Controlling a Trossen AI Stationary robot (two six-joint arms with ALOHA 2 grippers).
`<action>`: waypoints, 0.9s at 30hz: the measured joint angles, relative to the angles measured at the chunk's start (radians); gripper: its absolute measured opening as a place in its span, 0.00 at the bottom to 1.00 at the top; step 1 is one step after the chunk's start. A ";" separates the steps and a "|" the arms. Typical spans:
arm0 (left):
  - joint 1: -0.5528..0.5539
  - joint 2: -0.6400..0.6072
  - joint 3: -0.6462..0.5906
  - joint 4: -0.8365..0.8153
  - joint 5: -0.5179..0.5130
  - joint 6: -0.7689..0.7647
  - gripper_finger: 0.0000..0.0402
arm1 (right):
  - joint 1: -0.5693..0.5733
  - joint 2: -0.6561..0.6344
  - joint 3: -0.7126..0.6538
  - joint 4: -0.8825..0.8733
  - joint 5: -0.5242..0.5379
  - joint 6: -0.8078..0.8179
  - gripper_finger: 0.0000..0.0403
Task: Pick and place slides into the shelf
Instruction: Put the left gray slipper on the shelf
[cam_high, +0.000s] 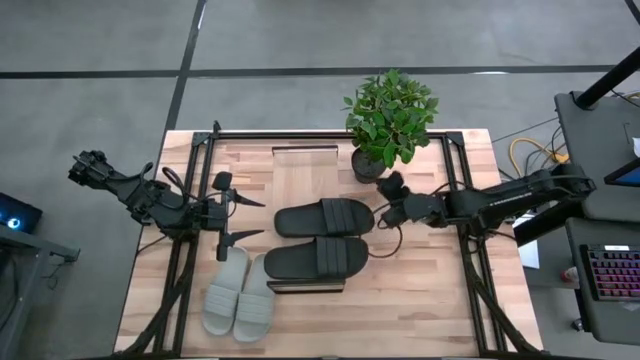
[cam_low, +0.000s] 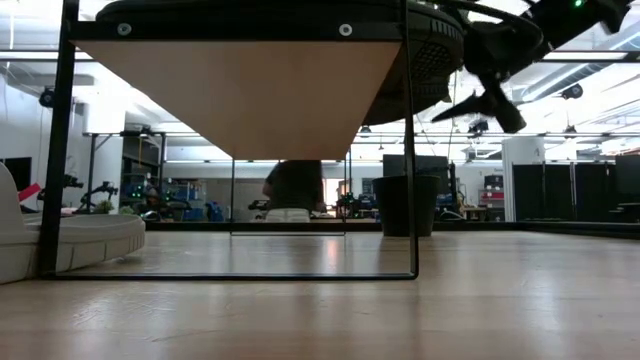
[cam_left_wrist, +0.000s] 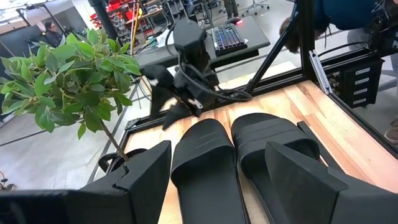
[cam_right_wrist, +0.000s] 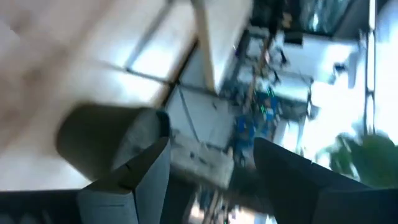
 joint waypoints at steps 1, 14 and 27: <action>0.000 0.000 0.000 0.000 0.000 0.000 0.61 | 0.001 -0.023 0.000 -0.013 0.022 0.004 0.55; 0.000 -0.003 0.000 -0.001 -0.035 0.002 0.61 | 0.086 -0.280 0.000 0.105 0.077 0.316 0.54; 0.000 0.000 0.000 0.001 -0.265 0.007 0.61 | 0.138 -0.307 0.125 0.098 -0.445 1.079 0.54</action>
